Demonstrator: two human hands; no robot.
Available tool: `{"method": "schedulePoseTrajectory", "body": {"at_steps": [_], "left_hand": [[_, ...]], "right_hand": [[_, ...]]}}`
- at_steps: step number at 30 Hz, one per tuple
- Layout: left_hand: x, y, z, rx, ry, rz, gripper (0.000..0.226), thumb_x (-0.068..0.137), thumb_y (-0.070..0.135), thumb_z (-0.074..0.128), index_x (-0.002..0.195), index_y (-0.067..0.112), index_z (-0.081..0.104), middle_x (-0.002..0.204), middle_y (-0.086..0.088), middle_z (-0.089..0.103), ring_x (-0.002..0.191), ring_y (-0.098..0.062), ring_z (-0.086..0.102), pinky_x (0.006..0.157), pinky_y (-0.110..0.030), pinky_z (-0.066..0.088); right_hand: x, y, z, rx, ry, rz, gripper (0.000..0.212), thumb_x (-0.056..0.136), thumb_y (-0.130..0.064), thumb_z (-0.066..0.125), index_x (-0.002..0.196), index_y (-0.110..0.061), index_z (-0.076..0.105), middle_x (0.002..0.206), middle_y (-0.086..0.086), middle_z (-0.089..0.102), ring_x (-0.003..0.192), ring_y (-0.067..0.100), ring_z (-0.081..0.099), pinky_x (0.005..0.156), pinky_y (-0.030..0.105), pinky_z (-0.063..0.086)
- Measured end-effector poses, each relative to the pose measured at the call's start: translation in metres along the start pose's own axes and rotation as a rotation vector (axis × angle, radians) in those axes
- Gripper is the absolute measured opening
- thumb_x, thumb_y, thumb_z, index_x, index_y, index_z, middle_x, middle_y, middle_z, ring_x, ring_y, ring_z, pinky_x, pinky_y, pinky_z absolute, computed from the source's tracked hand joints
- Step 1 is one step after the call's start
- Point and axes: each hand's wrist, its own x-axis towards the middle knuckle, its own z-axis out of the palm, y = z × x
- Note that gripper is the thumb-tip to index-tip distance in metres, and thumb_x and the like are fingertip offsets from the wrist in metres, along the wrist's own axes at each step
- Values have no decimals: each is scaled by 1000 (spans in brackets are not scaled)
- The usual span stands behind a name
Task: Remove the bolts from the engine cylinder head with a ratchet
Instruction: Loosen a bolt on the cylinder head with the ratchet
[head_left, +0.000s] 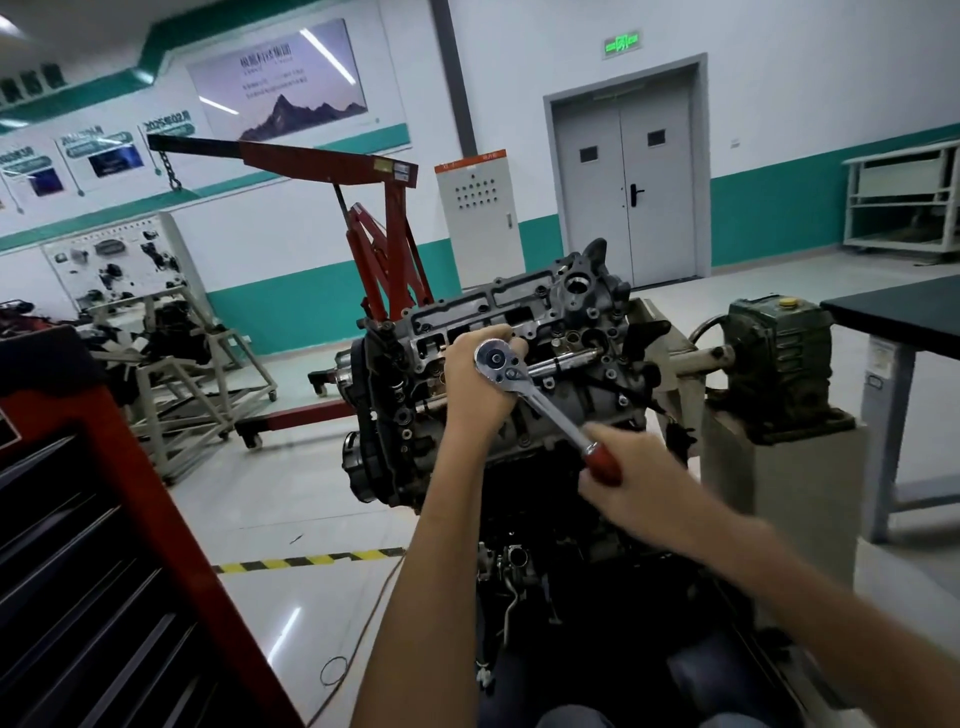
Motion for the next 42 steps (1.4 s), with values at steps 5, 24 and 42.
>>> {"method": "schedulePoseTrajectory", "body": {"at_steps": [5,24,42], "left_hand": [[2,1,4,8,73,-17,52,84,-5,55,49,22,28,46,5,25,43,-3,24,46,-21,21],[1,-2,2,-12,110,-32,40,84,-9,54,50,-3,36,51,-7,30,49,-11,26,51,-28,22],[-1,-4,-2,2,67,25,39,81,8,51,49,20,31,49,3,28,49,-12,25,52,-31,23]], "right_hand": [[-21,-32,65,446,29,119,20,78,-5,58,70,-11,41,50,-2,40,38,10,39,39,21,35],[-14,-18,34,196,19,70,22,77,-8,60,68,-16,42,52,-1,46,39,8,42,41,27,40],[18,9,-26,-292,40,-68,21,79,-10,61,75,-24,47,55,-10,48,47,1,48,45,10,34]]}}
